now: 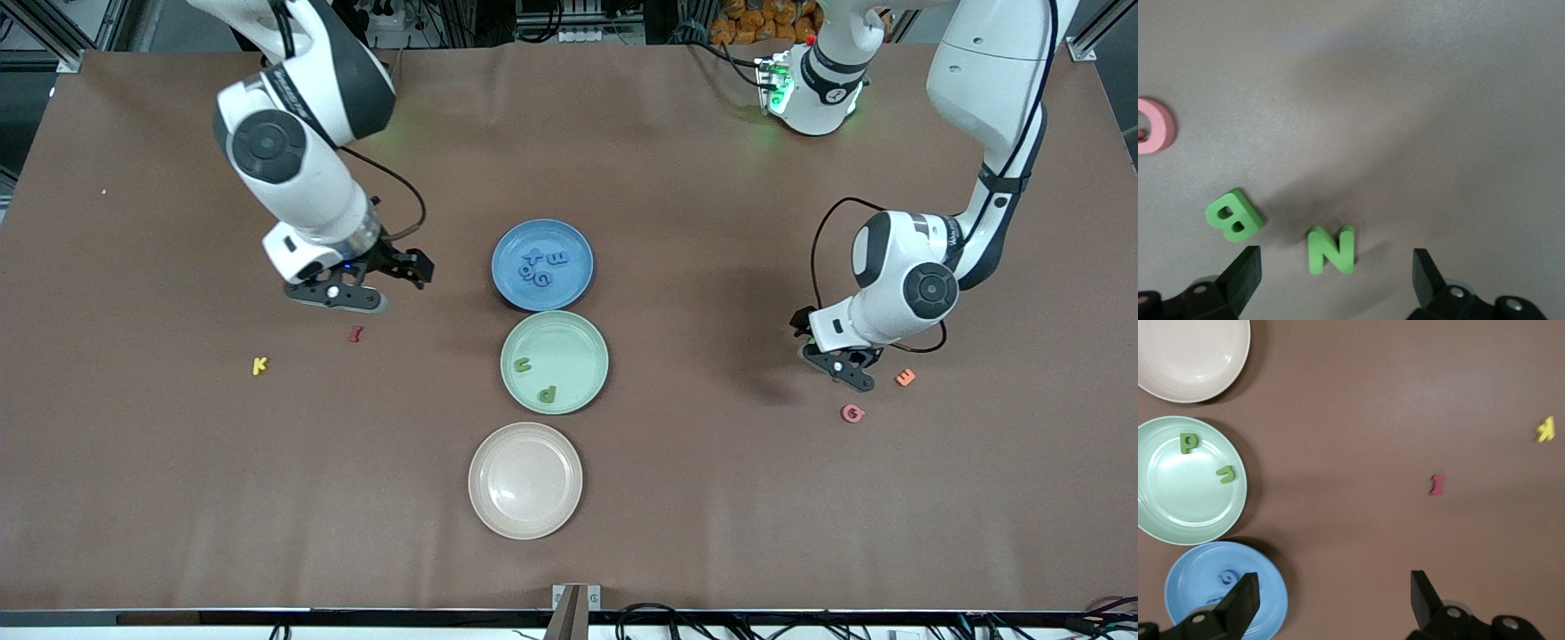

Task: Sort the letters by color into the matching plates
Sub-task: 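Withdraw the right gripper to rest while the left gripper grasps the N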

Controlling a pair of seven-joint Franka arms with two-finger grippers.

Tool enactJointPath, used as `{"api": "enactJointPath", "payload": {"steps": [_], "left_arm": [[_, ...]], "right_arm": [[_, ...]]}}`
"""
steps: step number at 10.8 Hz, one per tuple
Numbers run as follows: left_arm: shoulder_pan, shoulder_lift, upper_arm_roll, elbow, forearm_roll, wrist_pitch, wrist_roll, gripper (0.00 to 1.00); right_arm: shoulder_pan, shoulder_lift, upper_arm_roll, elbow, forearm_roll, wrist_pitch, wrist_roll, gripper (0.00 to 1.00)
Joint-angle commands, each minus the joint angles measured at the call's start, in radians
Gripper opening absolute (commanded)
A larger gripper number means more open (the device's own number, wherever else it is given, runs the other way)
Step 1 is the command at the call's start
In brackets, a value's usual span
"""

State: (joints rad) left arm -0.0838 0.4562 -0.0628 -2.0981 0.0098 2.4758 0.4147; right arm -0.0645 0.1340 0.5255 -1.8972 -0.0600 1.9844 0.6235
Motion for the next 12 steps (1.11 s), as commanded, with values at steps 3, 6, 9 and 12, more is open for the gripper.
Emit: {"api": "enactJointPath", "payload": {"steps": [3,6,9,12], "left_arm": [[-0.024,-0.005,0.003,-0.071,-0.008,0.101,-0.011,1.0],[-0.022,-0.007,0.003,-0.1,0.05,0.155,-0.011,1.0],[-0.018,-0.005,0.003,-0.1,0.05,0.158,-0.011,1.0],[-0.014,-0.008,0.003,-0.123,0.053,0.188,-0.08,0.01]], "right_arm": [[0.052,-0.048,-0.216,0.102,0.02,-0.113,-0.33,1.0],[0.078,-0.048,-0.344,0.213,0.022,-0.197,-0.497,1.0],[0.078,-0.047,-0.424,0.305,0.066,-0.28,-0.573,1.0],[0.078,-0.048,-0.466,0.357,0.068,-0.326,-0.633,1.0]]}}
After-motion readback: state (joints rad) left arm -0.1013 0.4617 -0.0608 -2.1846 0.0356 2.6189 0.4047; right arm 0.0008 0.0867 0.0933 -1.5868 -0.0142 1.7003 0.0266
